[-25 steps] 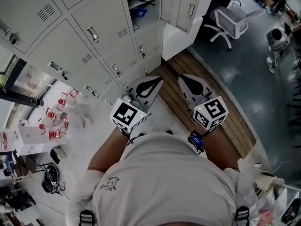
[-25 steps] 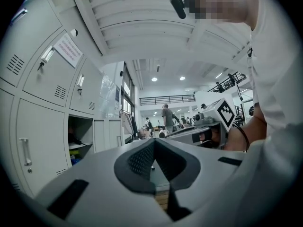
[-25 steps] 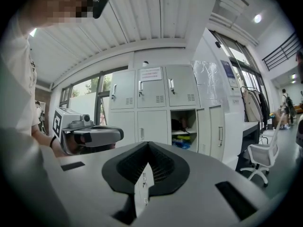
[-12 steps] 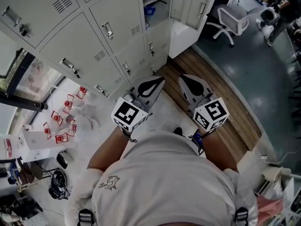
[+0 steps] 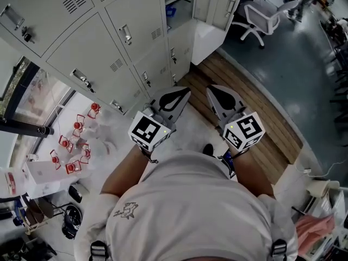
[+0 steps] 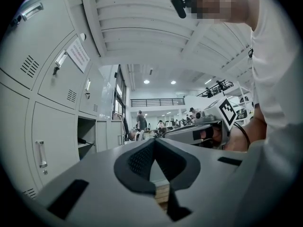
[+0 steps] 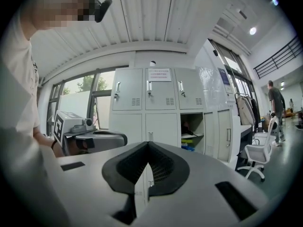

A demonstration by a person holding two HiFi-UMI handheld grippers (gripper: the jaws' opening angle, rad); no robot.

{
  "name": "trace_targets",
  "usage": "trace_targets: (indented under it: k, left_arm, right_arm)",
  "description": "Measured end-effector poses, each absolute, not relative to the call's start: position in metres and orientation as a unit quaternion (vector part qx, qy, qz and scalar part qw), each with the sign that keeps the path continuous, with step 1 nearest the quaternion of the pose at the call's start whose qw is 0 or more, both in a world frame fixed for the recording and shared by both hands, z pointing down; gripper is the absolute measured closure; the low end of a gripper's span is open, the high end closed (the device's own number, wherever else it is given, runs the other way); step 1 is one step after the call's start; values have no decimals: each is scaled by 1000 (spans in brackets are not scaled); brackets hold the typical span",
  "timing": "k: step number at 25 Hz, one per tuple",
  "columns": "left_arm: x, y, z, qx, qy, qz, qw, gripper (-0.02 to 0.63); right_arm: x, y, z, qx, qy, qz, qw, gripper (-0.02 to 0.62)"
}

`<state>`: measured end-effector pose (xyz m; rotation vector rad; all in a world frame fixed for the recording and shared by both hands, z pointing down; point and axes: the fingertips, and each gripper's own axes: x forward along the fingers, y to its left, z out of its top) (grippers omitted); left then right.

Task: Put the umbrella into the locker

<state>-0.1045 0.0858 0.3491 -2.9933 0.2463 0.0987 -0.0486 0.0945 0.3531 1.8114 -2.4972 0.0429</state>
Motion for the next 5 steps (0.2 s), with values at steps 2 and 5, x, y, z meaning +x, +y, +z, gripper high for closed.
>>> trace_targets:
  k: [2, 5]
  left_arm:
    - [-108, 85, 350, -994, 80, 32, 68, 595]
    - [-111, 84, 353, -994, 77, 30, 66, 595]
  right_arm:
    - [-53, 94, 352, 587, -809, 13, 29, 554]
    - [-58, 94, 353, 588, -808, 13, 33, 554]
